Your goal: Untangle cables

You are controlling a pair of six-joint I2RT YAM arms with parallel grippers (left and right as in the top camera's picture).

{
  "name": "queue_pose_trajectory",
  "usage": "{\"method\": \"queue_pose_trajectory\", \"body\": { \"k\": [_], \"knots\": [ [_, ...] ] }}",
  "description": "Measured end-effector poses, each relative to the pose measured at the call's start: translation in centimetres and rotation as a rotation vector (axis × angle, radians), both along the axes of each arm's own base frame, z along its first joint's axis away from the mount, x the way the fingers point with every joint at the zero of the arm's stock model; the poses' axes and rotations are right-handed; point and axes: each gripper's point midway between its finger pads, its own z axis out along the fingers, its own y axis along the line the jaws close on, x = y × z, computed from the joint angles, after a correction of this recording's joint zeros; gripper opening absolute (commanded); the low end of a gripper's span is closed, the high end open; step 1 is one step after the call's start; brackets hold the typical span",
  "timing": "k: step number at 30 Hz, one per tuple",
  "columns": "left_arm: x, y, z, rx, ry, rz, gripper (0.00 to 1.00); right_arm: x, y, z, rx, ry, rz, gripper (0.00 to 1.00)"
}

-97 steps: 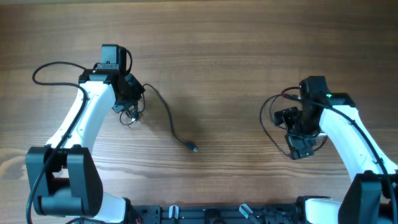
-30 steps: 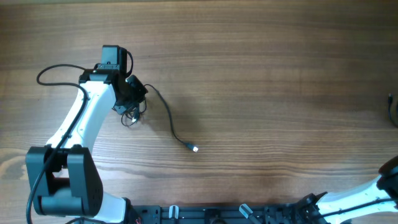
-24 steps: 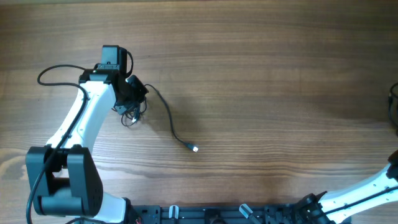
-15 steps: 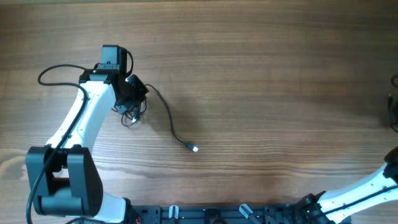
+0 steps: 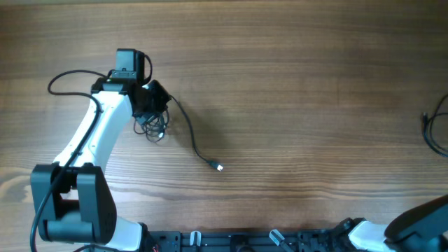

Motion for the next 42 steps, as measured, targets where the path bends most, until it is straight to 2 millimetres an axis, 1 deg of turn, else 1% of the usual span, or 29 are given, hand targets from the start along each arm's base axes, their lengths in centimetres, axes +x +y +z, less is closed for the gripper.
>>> {"method": "queue_pose_trajectory", "body": {
  "k": [2, 4, 6, 7, 8, 9, 10, 11, 12, 13, 14, 16, 17, 20, 22, 24, 25, 26, 27, 28, 30, 32, 33, 35, 36, 38, 40, 41, 42],
  "knots": [
    [0.1, -1.5, 0.2, -0.016, -0.015, -0.039, 0.04, -0.3, 0.7, -0.2, 0.022, 0.014, 0.007, 0.58],
    [0.1, -3.8, 0.4, -0.025, -0.038, -0.11, 0.04, -0.3, 2.9, -1.5, 0.123, 0.031, 0.058, 0.59],
    [1.0, -6.9, 1.5, -0.103, -0.126, -0.247, 0.05, 2.0, 6.4, -1.5, 0.21, -0.029, 0.219, 0.59],
    [1.4, -9.0, 2.5, -0.177, -0.194, -0.349, 0.09, 3.4, 8.7, -1.3, 0.243, -0.054, 0.317, 0.6],
    [1.6, -11.8, 4.3, -0.289, -0.288, -0.495, 0.22, 5.4, 12.3, -0.9, 0.278, -0.083, 0.467, 0.6],
    [1.1, -14.1, 5.9, -0.382, -0.359, -0.617, 0.37, 6.5, 14.7, -0.7, 0.299, -0.096, 0.556, 0.61],
    [-0.1, -16.1, 7.4, -0.477, -0.413, -0.744, 0.55, 7.8, 18.3, -0.5, 0.318, -0.103, 0.69, 0.61],
    [-1.6, -17.3, 8.3, -0.542, -0.43, -0.83, 0.8, 8.9, 23.1, -0.3, 0.328, -0.098, 0.855, 0.64],
    [-2.2, -17.3, 8.4, -0.545, -0.418, -0.845, 0.82, 9.3, 25.7, -0.2, 0.333, -0.09, 0.939, 0.67],
    [-2.7, -16.5, 7.8, -0.507, -0.378, -0.826, 0.83, 9.7, 30.0, -0.1, 0.333, -0.083, 1.077, 0.7],
    [-2.7, -15.3, 6.9, -0.44, -0.33, -0.778, 0.85, 9.8, 33.0, 0.0, 0.329, -0.078, 1.17, 0.73],
    [-2.3, -12.9, 5.3, -0.318, -0.252, -0.673, 0.98, 9.7, 37.5, 0.1, 0.291, -0.068, 1.321, 0.79],
    [-2.0, -11.3, 4.2, -0.242, -0.202, -0.593, 1.0, 9.4, 40.2, 0.0, 0.262, -0.054, 1.402, 0.82],
    [-0.8, -8.2, 2.9, -0.09, -0.161, -0.436, 1.0, 8.8, 45.5, -1.3, 0.199, -0.003, 1.547, 0.82],
    [0.1, -6.3, 2.4, 0.0, -0.143, -0.302, 1.0, 9.3, 48.6, -2.3, 0.195, -0.013, 1.605, 0.8],
    [0.5, -4.5, 2.0, 0.071, -0.124, -0.172, 0.99, 9.8, 52.0, -2.8, 0.264, -0.062, 1.628, 0.69],
    [0.8, -3.1, 1.9, 0.114, -0.12, -0.073, 1.0, 10.0, 54.6, -2.4, 0.321, -0.123, 1.659, 0.68],
    [1.0, -2.8, 1.9, 0.125, -0.121, -0.05, 0.99, 9.8, 55.8, -2.4, 0.355, -0.135, 1.667, 0.68],
    [1.1, -2.1, 1.9, 0.14, -0.121, -0.006, 1.0, 9.8, 57.9, -2.2, 0.402, -0.166, 1.664, 0.68],
    [1.4, -1.4, 2.0, 0.152, -0.125, 0.03, 1.0, 8.9, 60.0, -2.8, 0.472, -0.137, 1.648, 0.68],
    [1.5, -0.3, 2.0, 0.166, -0.123, 0.076, 1.0, 8.3, 61.7, -5.6, 0.507, -0.036, 1.539, 0.69],
    [1.7, 0.7, 2.0, 0.174, -0.122, 0.107, 1.0, 8.7, 62.1, -8.3, 0.501, 0.028, 1.421, 0.69],
    [1.8, 1.3, 2.0, 0.177, -0.121, 0.128, 1.0, 9.5, 62.1, -10.3, 0.498, 0.049, 1.35, 0.65],
    [1.7, 2.0, 2.0, 0.184, -0.117, 0.145, 1.0, 10.9, 62.0, -12.4, 0.507, 0.042, 1.271, 0.23],
    [1.7, 2.0, 1.9, 0.185, -0.113, 0.146, 1.0, 11.3, 62.1, -13.1, 0.516, 0.037, 1.252, 0.08],
    [0.9, 1.9, 1.6, 0.183, -0.08, 0.14, 1.0, 12.2, 63.4, -12.4, 0.551, -0.048, 1.28, 0.05],
    [0.3, 1.7, 1.4, 0.171, -0.055, 0.131, 1.0, 12.8, 64.4, -9.8, 0.59, -0.143, 1.338, 0.05],
    [0.2, 1.4, 1.3, 0.158, -0.049, 0.117, 1.0, 12.7, 64.4, -7.6, 0.611, -0.183, 1.37, 0.04],
    [0.4, 0.9, 1.5, 0.138, -0.06, 0.083, 1.0, 12.3, 64.1, -4.4, 0.604, -0.238, 1.426, 0.05]
  ]
}}
